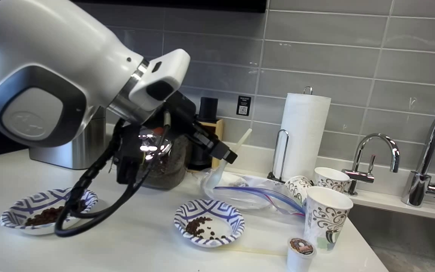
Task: Place some coffee grains on the spoon, empty the spoon into the bowl with less grains and place the spoon back
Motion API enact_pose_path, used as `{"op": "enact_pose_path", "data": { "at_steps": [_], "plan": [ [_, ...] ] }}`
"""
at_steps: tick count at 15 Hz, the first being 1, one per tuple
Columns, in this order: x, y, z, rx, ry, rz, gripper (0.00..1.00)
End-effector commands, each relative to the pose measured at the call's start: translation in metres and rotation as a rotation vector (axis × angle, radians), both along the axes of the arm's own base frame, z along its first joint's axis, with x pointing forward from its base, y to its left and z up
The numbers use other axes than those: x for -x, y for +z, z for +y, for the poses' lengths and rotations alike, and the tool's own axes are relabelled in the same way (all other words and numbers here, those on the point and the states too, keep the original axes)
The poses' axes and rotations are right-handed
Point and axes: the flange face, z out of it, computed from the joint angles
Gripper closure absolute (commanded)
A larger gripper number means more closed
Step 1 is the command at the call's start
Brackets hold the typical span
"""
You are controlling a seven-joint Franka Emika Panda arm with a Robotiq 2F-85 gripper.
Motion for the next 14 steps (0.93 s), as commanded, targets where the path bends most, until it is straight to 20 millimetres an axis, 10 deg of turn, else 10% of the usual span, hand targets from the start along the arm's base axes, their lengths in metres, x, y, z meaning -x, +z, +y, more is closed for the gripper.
{"op": "enact_pose_path", "data": {
  "at_steps": [1,9,14],
  "plan": [
    [0.007,0.015,-0.017,-0.147,0.088,0.102,0.97],
    [-0.004,-0.031,-0.046,-0.338,0.301,0.437,0.97],
    [-0.011,-0.007,-0.045,-0.363,0.372,0.576,0.97]
  ]
}}
